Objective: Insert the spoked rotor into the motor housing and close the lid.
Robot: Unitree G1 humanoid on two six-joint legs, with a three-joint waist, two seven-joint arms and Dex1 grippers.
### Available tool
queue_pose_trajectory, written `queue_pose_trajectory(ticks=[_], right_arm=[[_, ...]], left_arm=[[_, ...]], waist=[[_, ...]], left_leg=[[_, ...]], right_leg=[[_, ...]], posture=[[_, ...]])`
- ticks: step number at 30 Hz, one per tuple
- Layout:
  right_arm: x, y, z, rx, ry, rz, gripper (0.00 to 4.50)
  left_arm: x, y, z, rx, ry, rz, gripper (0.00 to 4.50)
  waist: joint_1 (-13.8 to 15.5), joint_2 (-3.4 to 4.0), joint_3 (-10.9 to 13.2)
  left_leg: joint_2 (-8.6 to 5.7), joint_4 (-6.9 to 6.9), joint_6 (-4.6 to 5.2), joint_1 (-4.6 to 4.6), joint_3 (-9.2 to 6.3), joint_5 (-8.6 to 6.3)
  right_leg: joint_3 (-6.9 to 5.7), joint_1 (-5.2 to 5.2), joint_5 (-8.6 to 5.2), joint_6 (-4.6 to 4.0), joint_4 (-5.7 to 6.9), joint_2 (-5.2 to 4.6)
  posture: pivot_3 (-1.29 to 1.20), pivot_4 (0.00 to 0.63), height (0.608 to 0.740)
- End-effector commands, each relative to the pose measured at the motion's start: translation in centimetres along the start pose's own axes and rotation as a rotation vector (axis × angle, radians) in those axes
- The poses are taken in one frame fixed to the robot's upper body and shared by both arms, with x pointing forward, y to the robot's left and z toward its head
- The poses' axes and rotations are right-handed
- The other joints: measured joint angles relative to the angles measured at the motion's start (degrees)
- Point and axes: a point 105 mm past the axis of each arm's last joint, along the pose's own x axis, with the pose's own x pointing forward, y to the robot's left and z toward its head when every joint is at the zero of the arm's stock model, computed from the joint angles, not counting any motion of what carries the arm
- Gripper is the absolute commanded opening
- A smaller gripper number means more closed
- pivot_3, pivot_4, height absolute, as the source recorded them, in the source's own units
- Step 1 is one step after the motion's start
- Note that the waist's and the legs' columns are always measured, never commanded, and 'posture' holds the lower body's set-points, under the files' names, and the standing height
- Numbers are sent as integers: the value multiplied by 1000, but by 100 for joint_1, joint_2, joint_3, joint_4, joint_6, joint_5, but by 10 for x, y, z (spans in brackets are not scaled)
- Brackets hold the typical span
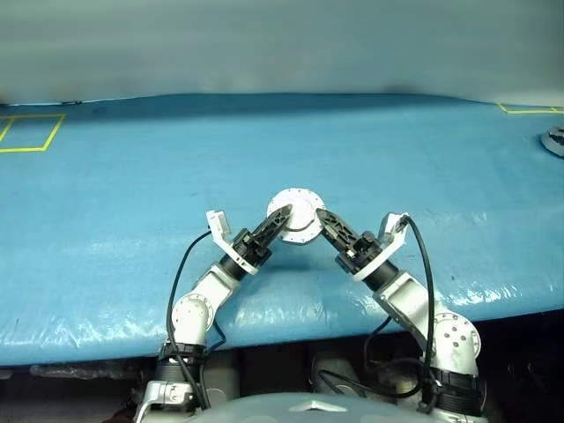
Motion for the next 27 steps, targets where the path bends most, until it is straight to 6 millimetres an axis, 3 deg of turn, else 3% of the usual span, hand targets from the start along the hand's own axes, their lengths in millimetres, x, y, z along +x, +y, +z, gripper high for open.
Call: queue_pose_trajectory(ticks=[1, 5, 7, 17, 20, 25, 27], right_arm=[[6, 29, -3, -55, 25, 134, 1239], [6, 29, -5, -64, 28, 133, 1239], [6, 30, -7, -72, 40, 140, 1239], [10, 30, -12, -127, 55, 134, 1239], [12, 22, -10, -212, 46, 78, 1239], [19, 17, -4, -348, 7, 13, 2894], [20, 11, 5, -414, -51, -34, 2894]], left_arm=[[30, -21, -22, -79, 8, -104, 4466], [28, -19, -26, -65, 49, -102, 3182], [26, -21, -30, -75, 71, -117, 2820], [25, -17, -31, -95, 59, -76, 2769], [24, -15, -32, -82, 69, -63, 2769], [22, -12, -27, -68, 37, -45, 2765], [23, -2, -17, 0, -22, 24, 2765]], waist=[[0, 0, 0], [0, 0, 0], [0, 0, 0], [1, 0, 0], [2, 0, 0], [3, 0, 0], [0, 0, 0]], left_leg=[[-1, 0, 0, 0, 0, 0], [-1, -2, 0, 0, -1, 0], [0, -2, 0, -1, -1, 0], [-1, 0, 0, 0, 0, 0], [-1, 0, 0, 0, 0, 0], [-2, 2, -1, 1, 1, 1], [-1, 1, -1, 2, 0, 1]], right_leg=[[0, 1, 0, 0, 0, 0], [1, -1, 1, -1, 0, 1], [1, -1, 1, -1, 0, 2], [2, -1, 1, -1, 2, 2], [3, -1, 1, -1, 2, 2], [4, 0, 1, -1, 2, 2], [4, -1, 1, -1, 4, 4]], posture=[[0, 150, 740], [0, 150, 740], [0, 150, 740], [0, 150, 740], [0, 150, 740], [0, 150, 740], [0, 150, 740]])
